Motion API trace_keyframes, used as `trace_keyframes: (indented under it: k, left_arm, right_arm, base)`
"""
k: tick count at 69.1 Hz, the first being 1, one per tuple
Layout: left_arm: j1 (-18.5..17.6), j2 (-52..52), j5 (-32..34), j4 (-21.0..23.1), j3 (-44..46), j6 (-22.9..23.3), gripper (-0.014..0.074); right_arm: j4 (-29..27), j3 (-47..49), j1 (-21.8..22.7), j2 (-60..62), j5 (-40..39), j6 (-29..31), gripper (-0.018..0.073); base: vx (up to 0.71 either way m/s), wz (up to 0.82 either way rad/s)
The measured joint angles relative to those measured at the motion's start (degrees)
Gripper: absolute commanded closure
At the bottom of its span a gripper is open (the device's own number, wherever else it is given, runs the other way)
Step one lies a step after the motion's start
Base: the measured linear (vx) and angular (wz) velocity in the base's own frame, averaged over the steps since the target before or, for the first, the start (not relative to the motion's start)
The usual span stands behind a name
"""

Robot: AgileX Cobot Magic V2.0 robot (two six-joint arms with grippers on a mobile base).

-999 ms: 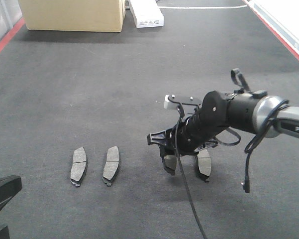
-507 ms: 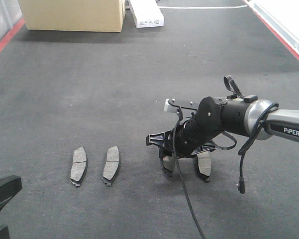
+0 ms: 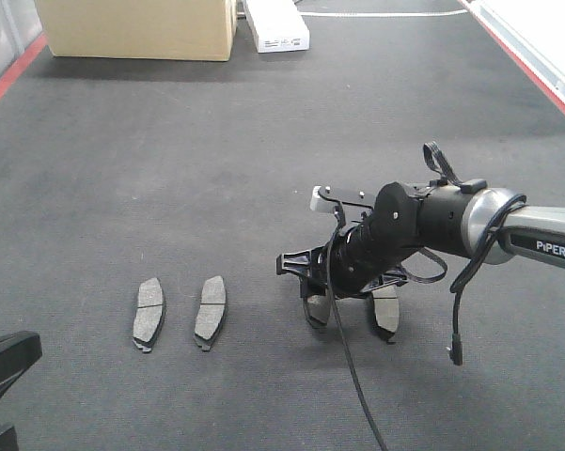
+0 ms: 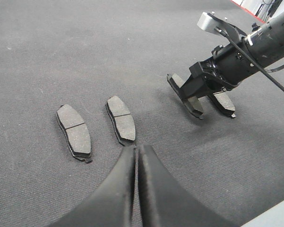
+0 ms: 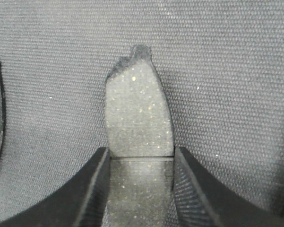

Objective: Move and align brake pads A on conveyor
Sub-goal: 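Lower the right gripper's pad onto the belt beside the other pad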

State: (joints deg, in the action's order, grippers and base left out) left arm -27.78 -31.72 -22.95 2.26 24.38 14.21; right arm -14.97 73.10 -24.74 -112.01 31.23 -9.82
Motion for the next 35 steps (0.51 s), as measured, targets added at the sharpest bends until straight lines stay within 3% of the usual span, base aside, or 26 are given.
trace_keyframes:
  k: [18,35]
  left_arm:
    - [0.0,0.0,0.0,0.0,0.0,0.0,0.0603]
    - [0.0,0.0,0.0,0.0,0.0,0.0,0.0603]
  right_arm:
    - [0.0,0.04,0.0,0.0,0.0,0.0,0.0254]
    - [0.0,0.04,0.0,0.0,-0.12,0.0,0.0223]
  base:
    - [0.0,0.0]
    - [0.0,0.0]
